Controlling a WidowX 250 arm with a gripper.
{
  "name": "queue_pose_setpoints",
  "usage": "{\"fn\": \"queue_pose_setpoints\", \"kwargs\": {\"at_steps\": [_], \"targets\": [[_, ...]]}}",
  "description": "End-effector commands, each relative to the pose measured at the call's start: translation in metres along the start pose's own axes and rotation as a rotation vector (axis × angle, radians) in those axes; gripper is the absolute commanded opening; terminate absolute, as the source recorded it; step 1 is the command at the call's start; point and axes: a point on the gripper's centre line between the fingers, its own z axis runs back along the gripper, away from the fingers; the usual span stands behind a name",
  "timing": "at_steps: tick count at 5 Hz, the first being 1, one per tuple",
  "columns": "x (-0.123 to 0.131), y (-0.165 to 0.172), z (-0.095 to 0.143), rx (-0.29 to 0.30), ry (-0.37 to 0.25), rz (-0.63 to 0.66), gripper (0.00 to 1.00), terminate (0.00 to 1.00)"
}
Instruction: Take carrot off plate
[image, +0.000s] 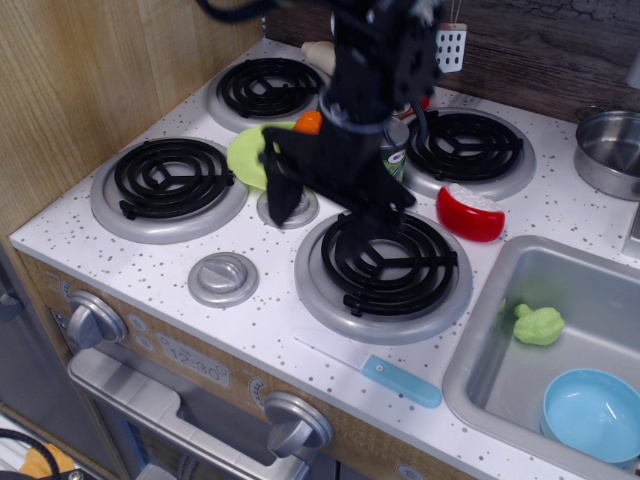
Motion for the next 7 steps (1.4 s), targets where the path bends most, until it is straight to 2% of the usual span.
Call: {"fn": "queue_pose_setpoints", "kwargs": {"at_steps": [1, 2, 3, 4, 6, 7], "targets": [[0.051, 0.05, -0.008, 0.075, -0.135, 0.038, 1.0, 0.0], [0.078, 0.073, -0.032, 0.058, -0.217, 0.019, 1.0, 0.0], [0.101, 0.08, -0.054, 0.048, -0.301, -0.015, 1.0, 0.0], [0.123, 0.083, -0.06, 0.017, -0.334, -0.059, 1.0, 0.0], [0.133, 0.078, -0.072, -0.044, -0.348, -0.104, 1.0, 0.0], [0.133, 0.077, -0.077, -0.07, -0.336, -0.11, 0.0, 0.0]]}}
